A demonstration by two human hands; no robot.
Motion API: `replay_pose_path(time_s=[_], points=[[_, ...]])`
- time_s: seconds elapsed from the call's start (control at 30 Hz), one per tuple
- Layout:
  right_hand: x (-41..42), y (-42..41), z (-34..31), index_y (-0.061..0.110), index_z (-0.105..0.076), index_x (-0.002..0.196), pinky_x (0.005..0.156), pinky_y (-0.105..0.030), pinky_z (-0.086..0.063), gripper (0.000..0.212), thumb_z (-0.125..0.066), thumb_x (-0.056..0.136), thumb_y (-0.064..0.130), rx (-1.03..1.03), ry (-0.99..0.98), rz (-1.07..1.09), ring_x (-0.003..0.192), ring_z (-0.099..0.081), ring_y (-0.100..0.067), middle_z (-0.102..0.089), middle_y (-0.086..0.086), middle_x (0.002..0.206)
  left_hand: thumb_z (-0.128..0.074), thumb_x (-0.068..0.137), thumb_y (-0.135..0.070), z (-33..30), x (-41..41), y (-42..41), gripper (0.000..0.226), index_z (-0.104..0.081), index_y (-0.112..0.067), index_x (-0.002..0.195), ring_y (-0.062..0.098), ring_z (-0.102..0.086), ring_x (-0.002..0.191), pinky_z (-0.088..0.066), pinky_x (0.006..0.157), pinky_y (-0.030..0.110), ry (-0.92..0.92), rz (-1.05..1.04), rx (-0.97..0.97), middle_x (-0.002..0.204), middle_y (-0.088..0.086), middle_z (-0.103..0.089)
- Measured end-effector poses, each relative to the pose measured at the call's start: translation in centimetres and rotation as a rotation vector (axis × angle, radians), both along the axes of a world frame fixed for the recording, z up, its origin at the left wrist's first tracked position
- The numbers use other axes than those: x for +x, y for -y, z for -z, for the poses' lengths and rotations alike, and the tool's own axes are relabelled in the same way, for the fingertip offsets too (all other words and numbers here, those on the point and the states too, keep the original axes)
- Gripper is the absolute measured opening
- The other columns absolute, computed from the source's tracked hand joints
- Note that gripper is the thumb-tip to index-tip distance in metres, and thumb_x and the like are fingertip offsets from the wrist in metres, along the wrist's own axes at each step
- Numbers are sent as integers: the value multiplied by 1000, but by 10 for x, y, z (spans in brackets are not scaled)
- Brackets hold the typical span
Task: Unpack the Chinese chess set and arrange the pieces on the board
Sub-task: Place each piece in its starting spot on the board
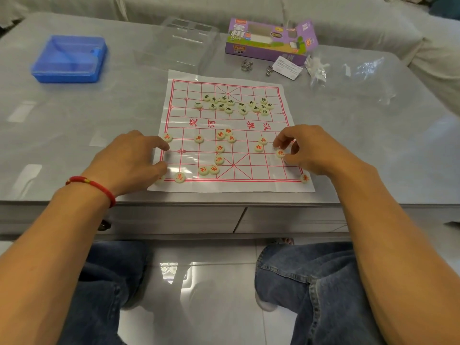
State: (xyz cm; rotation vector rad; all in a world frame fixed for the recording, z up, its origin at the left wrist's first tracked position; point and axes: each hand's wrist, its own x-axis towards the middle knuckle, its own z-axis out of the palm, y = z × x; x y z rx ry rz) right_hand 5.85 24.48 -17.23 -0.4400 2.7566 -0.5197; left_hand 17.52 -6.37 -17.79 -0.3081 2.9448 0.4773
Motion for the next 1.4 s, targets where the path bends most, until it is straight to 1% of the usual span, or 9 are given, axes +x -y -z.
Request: replay_pose_path(time_s=[0.2, 0.33, 0.6, 0.8, 0.9, 1.03, 1.17, 1.3, 1.4], points=[[1, 1, 2, 25, -64, 117, 90, -35, -54, 30, -73, 89, 27, 9, -29, 18, 99, -60, -17, -62, 6, 121, -66, 91, -35, 0, 0, 0, 47, -56, -25, 135, 28, -56, 95, -53, 90, 43, 0, 6, -6, 116, 10, -56], [-1, 2, 4, 26, -66, 116, 91, -35, -54, 26, -71, 90, 25, 18, -39, 10, 98, -59, -16, -63, 5, 123, -66, 91, -36, 0, 0, 0, 47, -55, -26, 136, 27, -55, 95, -53, 91, 43, 6, 2, -7, 118, 9, -56], [-1, 2, 2, 25, -65, 118, 91, -33, -52, 30, -73, 89, 23, 34, -52, -4, 97, -57, -14, -63, 4, 123, -66, 91, -36, 0, 0, 0, 47, -55, -26, 136, 27, -54, 96, -53, 92, 43, 7, 2, -10, 117, 9, -55], [1, 17, -2, 27, -67, 116, 86, -27, -48, 28, -73, 89, 25, -15, -208, -85, 88, -55, -12, -58, 9, 106, -66, 91, -37, -1, 1, -2, 48, -55, -27, 136, 27, -54, 97, -53, 93, 44, 13, 2, -13, 120, 10, -55], [0, 29, 1, 29, -69, 118, 88, -31, -50, 29, -72, 89, 23, 24, -211, -143, 90, -57, -14, -61, 6, 106, -66, 91, -37, -1, 2, -3, 48, -55, -27, 136, 28, -54, 99, -53, 94, 44, 20, 1, -17, 121, 9, -55], [-5, 37, 6, 28, -73, 113, 82, -26, -45, 25, -72, 89, 23, 85, -226, -181, 89, -59, -15, -66, 2, 108, -66, 91, -37, -2, 2, -2, 47, -55, -27, 136, 28, -54, 101, -52, 95, 44, 23, 1, -15, 122, 9, -54], [2, 35, -1, 27, -71, 109, 81, -25, -50, 22, -74, 88, 26, 94, -212, -192, 80, -57, -11, -63, 5, 101, -65, 91, -37, -1, 1, 0, 48, -54, -27, 136, 29, -54, 102, -52, 96, 45, 23, 5, -13, 123, 10, -54], [27, 17, -11, 26, -68, 105, 67, -13, -39, 19, -74, 88, 29, 81, -101, -226, 78, -55, -5, -61, 11, 96, -65, 91, -37, 0, 1, 0, 48, -54, -27, 137, 28, -53, 100, -52, 96, 46, 21, 4, -9, 124, 10, -54], [40, 6, -12, 26, -66, 105, 67, -13, -39, 19, -73, 88, 30, 104, -40, -229, 80, -57, -6, -63, 10, 98, -65, 91, -38, 0, 1, 0, 48, -54, -27, 136, 27, -52, 98, -53, 95, 46, 20, 9, -19, 124, 10, -54]])
